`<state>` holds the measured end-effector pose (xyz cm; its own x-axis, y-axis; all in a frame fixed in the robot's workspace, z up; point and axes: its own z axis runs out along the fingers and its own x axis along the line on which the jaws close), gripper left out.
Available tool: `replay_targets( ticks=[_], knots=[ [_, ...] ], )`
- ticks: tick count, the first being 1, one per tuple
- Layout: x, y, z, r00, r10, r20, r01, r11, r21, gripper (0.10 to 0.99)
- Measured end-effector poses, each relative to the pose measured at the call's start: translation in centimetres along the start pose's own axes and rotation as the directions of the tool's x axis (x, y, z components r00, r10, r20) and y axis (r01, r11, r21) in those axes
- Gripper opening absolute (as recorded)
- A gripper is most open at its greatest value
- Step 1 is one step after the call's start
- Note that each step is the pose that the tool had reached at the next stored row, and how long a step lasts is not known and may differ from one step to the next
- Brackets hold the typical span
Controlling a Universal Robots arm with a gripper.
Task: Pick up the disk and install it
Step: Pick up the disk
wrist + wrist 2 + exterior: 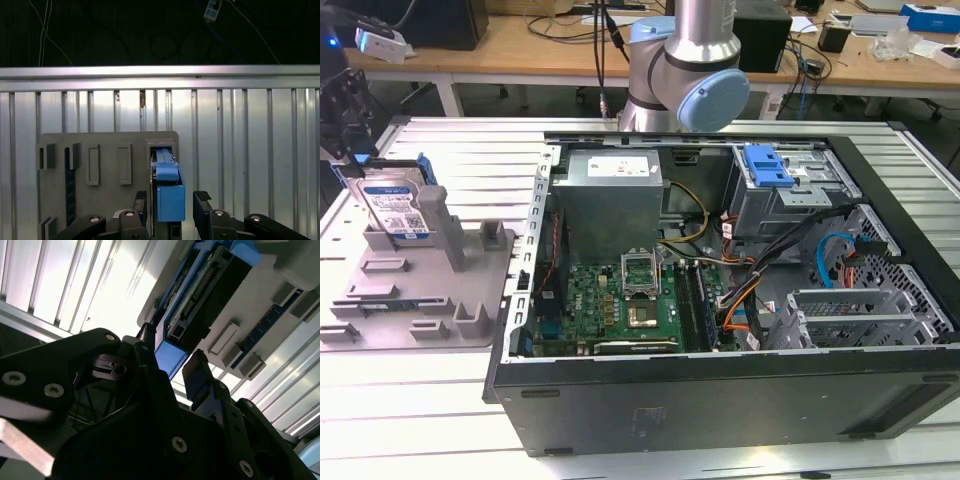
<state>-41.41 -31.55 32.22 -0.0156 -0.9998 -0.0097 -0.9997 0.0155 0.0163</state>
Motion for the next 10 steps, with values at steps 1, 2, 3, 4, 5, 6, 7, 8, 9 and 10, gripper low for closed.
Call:
replay_targets(
  ticks=[1, 2, 3, 4, 5, 6, 7, 8, 9, 10],
  knots=[
    [0.0, 0.0, 0.0, 1.0, 0.0, 0.0, 0.0, 1.0, 0.0, 0.494],
    [0.0, 0.03, 0.0, 1.0, 0.0, 0.0, 0.0, 1.0, 0.0, 0.494],
    [0.0, 0.06, 0.06, 1.0, 0.0, 0.0, 0.0, 1.0, 0.001, 0.494],
    [0.0, 0.08, 0.1, 1.0, 0.0, 0.0, 0.0, 1.0, 0.001, 0.494],
    [0.0, 0.08, 0.14, 1.0, 0.0, 0.0, 0.0, 1.0, 0.002, 0.494],
    [0.01, 0.08, 0.18, 1.0, 0.0, 0.0, 0.0, 1.0, 0.002, 0.494],
    [0.0, 0.09, 0.23, 1.0, 0.0, 0.0, 0.0, 1.0, 0.003, 0.494],
    [0.0, 0.11, 0.34, 1.0, 0.0, 0.0001, 0.0, 1.0, 0.004, 0.494],
    [0.01, 0.12, 0.44, 1.0, 0.0, 0.0001, 0.0, 1.0, 0.005, 0.494],
    [0.01, 0.16, 0.5, 1.0, -0.001, 0.0, 0.001, 1.0, 0.006, 0.494]
  ],
)
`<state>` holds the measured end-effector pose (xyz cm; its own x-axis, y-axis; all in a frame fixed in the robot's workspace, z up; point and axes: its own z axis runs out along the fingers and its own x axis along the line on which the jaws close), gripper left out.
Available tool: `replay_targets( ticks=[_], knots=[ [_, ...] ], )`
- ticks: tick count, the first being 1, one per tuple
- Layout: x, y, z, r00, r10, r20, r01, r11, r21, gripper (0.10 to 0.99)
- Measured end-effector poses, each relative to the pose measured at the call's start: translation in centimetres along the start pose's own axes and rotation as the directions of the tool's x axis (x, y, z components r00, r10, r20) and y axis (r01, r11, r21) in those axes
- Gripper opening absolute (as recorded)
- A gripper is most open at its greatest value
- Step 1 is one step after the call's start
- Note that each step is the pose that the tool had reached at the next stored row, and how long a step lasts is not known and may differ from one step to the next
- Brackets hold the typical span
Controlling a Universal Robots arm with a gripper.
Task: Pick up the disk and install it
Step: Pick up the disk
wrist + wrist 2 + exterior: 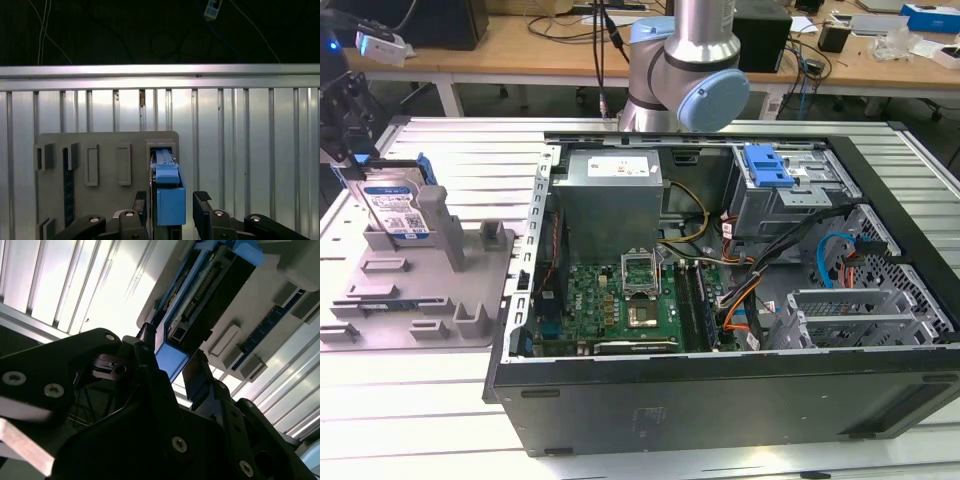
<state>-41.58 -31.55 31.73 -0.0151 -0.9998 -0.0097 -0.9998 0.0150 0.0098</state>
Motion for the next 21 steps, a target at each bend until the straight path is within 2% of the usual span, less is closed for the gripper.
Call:
replay_targets(
  ticks=[9, 21],
  knots=[
    [0.01, 0.32, 0.44, 1.0, -0.001, 0.0001, 0.001, 1.0, 0.006, 0.494],
    [0.02, 0.35, 1.02, 1.0, -0.004, 0.0001, 0.004, 1.0, 0.009, 0.494]
  ],
)
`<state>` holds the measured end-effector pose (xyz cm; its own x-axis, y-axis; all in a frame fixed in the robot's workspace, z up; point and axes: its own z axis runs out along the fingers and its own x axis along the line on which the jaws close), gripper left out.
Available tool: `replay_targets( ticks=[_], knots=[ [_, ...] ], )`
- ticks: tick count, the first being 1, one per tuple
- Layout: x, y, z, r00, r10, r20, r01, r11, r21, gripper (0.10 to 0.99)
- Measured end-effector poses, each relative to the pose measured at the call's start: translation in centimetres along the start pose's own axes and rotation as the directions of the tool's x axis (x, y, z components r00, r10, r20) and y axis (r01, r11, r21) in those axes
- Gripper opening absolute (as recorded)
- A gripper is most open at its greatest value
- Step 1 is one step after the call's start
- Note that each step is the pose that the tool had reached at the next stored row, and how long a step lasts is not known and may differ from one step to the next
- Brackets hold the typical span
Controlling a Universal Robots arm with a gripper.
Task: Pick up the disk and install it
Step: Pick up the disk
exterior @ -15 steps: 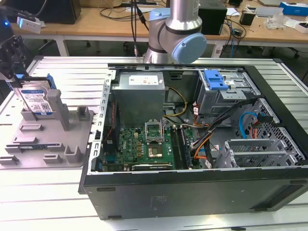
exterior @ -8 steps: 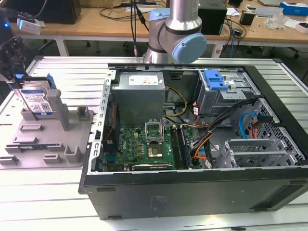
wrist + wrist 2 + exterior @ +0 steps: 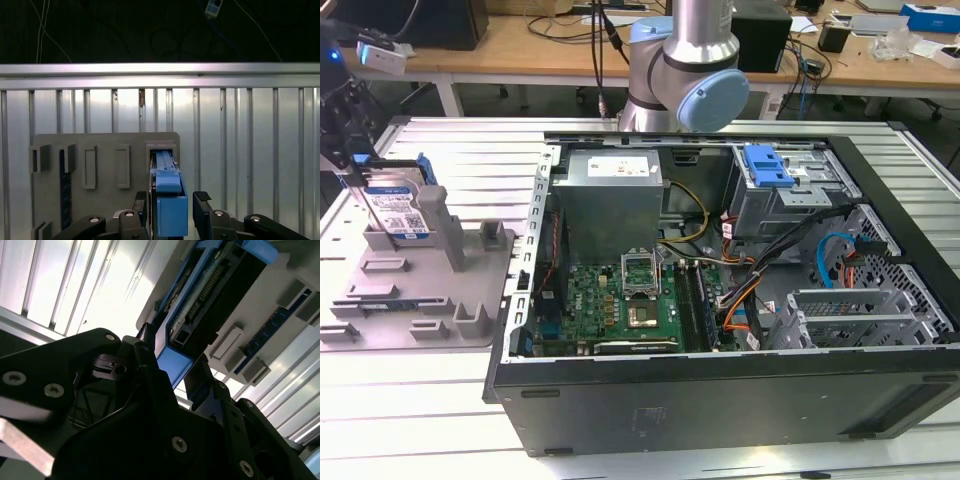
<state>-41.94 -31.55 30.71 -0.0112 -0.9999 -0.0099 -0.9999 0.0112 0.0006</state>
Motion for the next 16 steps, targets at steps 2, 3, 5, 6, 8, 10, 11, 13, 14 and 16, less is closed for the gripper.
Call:
replay_targets(
  ticks=[2, 3, 5, 6, 8, 10, 11, 13, 14, 16],
  knots=[
    [0.0, 0.01, 0.1, 1.0, -0.001, 0.0, 0.001, 1.0, 0.001, 0.494],
    [0.0, 0.01, 0.18, 1.0, -0.001, 0.0, 0.001, 1.0, 0.001, 0.494],
    [0.0, 0.01, 0.28, 1.0, -0.002, 0.0001, 0.002, 1.0, 0.001, 0.494],
    [0.0, 0.01, 0.31, 1.0, -0.002, 0.0, 0.002, 1.0, 0.001, 0.494],
    [0.0, 0.01, 0.37, 1.0, -0.002, 0.0, 0.002, 1.0, 0.001, 0.494],
    [0.0, 0.01, 0.42, 1.0, -0.003, 0.0, 0.003, 1.0, 0.001, 0.494],
    [0.0, 0.01, 0.45, 1.0, -0.003, 0.0, 0.003, 1.0, 0.001, 0.494],
    [0.0, 0.01, 0.49, 1.0, -0.003, 0.0, 0.003, 1.0, 0.001, 0.494],
    [0.01, 0.01, 0.51, 1.0, -0.003, 0.0, 0.003, 1.0, 0.001, 0.408],
    [0.01, 0.01, 0.6, 1.0, -0.003, 0.0001, 0.003, 1.0, 0.001, 0.408]
  ],
)
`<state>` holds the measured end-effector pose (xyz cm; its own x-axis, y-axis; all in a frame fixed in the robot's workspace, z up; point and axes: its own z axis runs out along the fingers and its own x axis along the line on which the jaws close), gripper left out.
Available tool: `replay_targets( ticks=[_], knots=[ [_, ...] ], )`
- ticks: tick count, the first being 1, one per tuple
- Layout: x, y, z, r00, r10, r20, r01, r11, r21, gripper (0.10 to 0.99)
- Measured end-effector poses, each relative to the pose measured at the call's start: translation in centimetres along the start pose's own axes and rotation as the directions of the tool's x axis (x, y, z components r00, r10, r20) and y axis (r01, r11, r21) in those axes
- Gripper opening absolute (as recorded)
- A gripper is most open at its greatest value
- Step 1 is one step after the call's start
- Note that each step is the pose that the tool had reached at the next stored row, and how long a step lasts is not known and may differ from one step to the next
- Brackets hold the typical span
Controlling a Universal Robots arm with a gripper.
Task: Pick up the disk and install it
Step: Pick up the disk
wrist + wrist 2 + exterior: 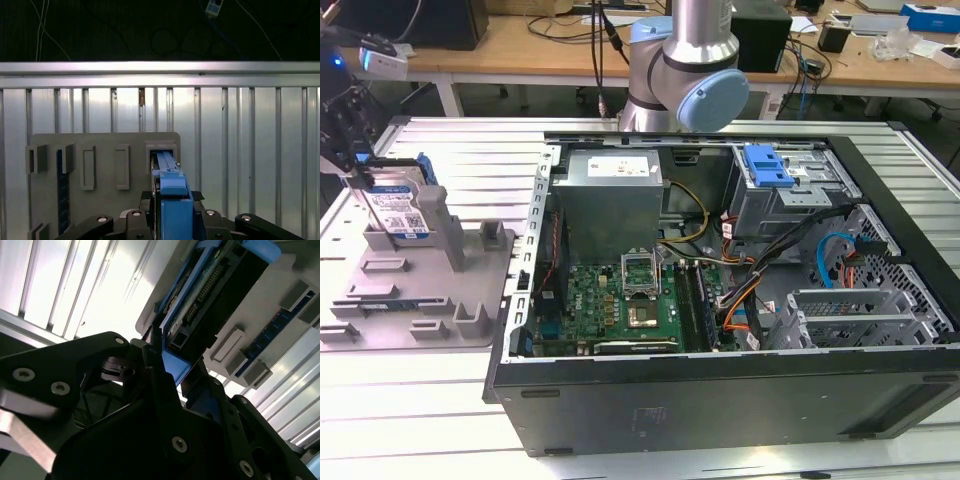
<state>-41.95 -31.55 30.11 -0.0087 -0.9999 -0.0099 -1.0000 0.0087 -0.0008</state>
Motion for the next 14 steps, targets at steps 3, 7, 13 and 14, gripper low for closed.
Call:
replay_targets(
  ticks=[3, 7, 13, 14],
  knots=[
    [0.0, 0.0, 0.06, 1.0, 0.0, -0.0001, 0.0, 1.0, 0.0, 0.408],
    [0.0, 0.0, 0.18, 1.0, 0.0, 0.0, 0.0, 1.0, 0.0, 0.408],
    [0.01, -0.14, 0.22, 1.0, 0.0, 0.0003, 0.0, 1.0, -0.002, 0.408],
    [0.0, -0.18, 0.24, 1.0, 0.0, 0.0005, 0.0, 1.0, -0.002, 0.408]
  ],
)
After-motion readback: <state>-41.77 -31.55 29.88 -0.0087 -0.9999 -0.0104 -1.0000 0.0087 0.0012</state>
